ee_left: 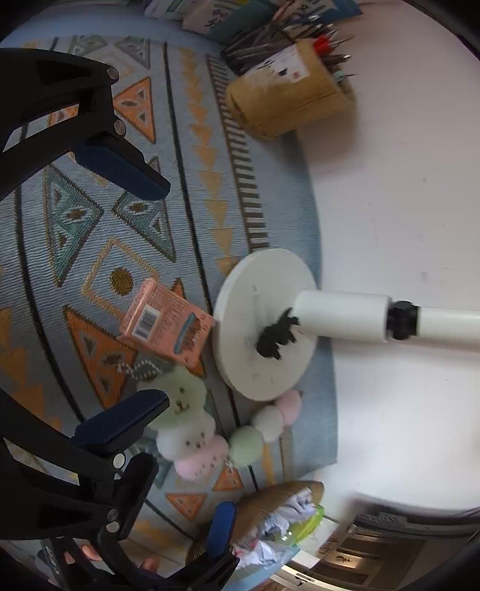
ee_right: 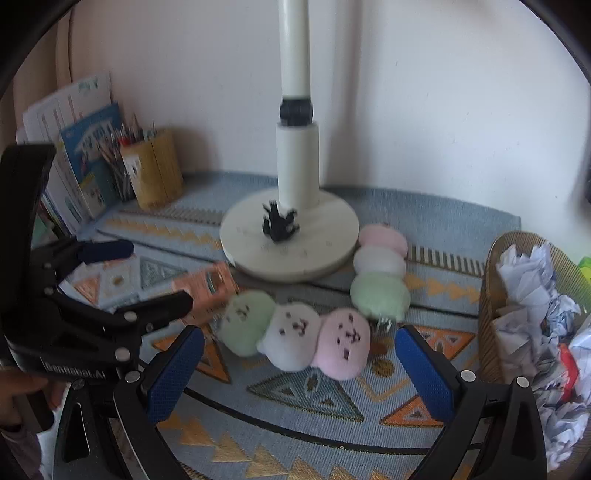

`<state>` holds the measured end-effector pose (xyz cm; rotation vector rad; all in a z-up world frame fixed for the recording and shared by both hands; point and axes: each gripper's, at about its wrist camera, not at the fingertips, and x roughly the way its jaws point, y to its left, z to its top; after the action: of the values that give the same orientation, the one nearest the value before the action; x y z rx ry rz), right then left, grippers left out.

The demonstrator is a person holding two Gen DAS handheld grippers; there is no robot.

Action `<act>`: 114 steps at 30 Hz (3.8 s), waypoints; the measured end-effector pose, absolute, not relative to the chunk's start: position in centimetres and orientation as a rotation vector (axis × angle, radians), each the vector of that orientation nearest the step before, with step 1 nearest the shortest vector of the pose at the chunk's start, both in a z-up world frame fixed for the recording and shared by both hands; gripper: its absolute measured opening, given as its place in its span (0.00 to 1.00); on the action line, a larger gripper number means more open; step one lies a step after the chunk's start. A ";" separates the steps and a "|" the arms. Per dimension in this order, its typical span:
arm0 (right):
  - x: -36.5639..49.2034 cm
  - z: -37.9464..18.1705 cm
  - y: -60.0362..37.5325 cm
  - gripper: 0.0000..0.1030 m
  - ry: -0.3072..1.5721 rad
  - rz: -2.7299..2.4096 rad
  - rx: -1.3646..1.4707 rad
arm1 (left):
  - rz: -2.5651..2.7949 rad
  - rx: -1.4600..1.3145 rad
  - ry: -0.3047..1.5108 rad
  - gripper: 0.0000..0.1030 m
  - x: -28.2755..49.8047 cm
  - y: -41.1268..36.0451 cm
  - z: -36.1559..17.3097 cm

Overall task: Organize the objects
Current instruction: 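Grasp the pink snack box with the left tool while the right grasps the plush dango, then carry the snack box and plush dango to the basket and open both tools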

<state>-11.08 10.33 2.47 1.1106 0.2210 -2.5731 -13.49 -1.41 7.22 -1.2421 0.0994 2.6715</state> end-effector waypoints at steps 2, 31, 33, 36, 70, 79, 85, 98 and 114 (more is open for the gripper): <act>-11.4 1.4 10.4 1.00 0.229 -2.567 1.137 | 2.672 -1.261 0.119 0.99 -14.3 -1.1 5.9; -14.7 -1.7 13.0 0.97 -0.189 -2.481 1.178 | 2.727 -1.385 0.057 1.00 -16.0 -2.9 4.2; -14.7 -1.8 13.4 0.96 -0.217 -2.473 1.170 | 2.726 -1.385 0.057 1.00 -15.9 -2.9 4.2; -14.8 -1.9 13.9 0.96 -0.264 -2.457 1.157 | 2.727 -1.385 0.057 1.00 -15.9 -2.9 4.2; -9.2 2.1 12.6 0.62 -0.123 -2.613 0.722 | 2.773 -1.347 0.170 0.99 -15.2 -2.2 5.2; -9.3 2.2 14.7 0.62 -0.283 -2.591 0.683 | 2.611 -1.091 0.055 0.37 -12.7 -1.9 7.1; -9.4 1.8 17.4 0.62 -0.471 -2.564 0.653 | 2.720 -0.968 -0.042 0.37 -10.6 -3.8 8.6; -9.3 1.8 18.6 0.63 -0.534 -2.591 0.646 | 2.798 -0.867 -0.076 0.36 -10.2 -4.0 9.7; -9.8 1.5 18.7 0.63 -0.551 -2.575 0.680 | 2.784 -0.962 -0.224 0.36 -11.2 -5.9 9.0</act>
<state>-9.82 18.66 1.46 0.6796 -0.5515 -2.5745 -11.19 -5.85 9.02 -0.9619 -0.2242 2.7840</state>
